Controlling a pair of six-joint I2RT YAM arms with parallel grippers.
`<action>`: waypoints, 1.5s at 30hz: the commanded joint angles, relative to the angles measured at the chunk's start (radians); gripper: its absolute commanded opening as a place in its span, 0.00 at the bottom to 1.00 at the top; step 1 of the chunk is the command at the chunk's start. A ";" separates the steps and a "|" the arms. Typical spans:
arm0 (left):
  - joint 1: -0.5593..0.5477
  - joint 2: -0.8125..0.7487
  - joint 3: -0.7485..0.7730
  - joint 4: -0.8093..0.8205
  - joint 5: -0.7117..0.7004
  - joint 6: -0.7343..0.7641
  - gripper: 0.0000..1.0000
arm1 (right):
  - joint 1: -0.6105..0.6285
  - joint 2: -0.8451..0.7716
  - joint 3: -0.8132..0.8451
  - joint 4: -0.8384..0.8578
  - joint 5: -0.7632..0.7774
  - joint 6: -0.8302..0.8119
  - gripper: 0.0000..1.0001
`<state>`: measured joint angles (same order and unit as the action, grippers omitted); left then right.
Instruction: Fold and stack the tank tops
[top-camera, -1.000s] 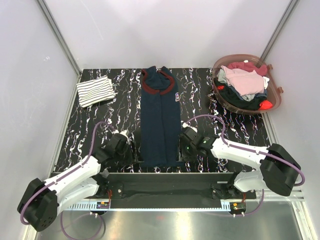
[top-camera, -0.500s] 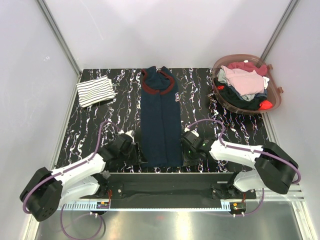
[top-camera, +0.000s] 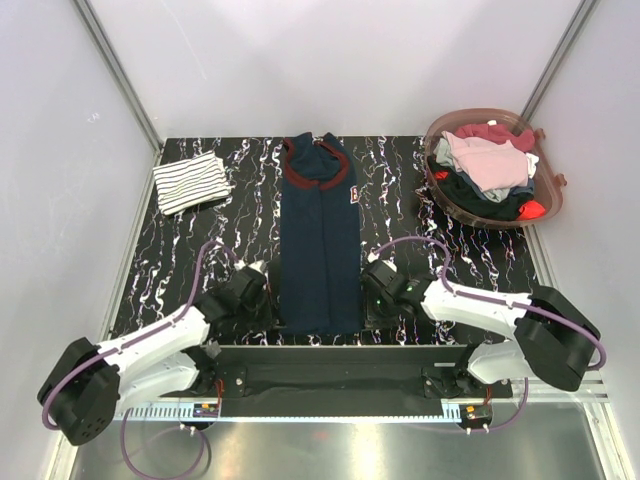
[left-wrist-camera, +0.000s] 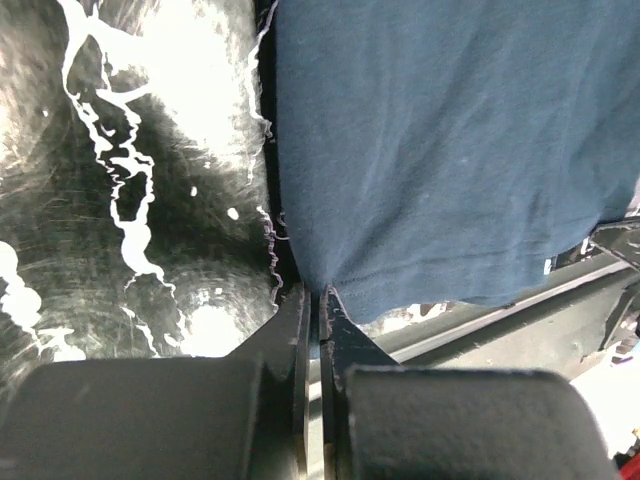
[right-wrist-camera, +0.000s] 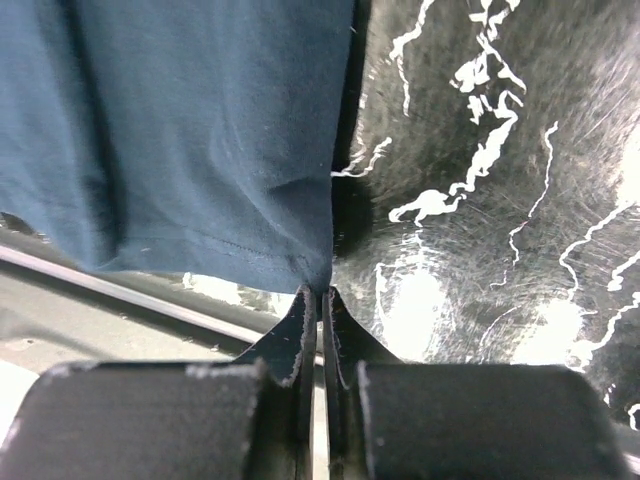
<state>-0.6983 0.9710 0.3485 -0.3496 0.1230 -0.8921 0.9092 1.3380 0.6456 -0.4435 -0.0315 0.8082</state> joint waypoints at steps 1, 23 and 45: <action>-0.003 0.008 0.130 -0.064 -0.049 0.039 0.00 | 0.003 -0.037 0.078 -0.018 0.027 -0.035 0.00; 0.304 0.675 0.968 -0.042 -0.108 0.297 0.00 | -0.391 0.605 1.073 -0.274 0.110 -0.405 0.00; 0.410 1.060 1.276 0.004 -0.022 0.303 0.00 | -0.494 1.044 1.612 -0.377 0.053 -0.431 0.04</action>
<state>-0.2939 2.0369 1.5814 -0.3920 0.0696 -0.6022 0.4206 2.3898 2.2543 -0.8574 0.0402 0.3935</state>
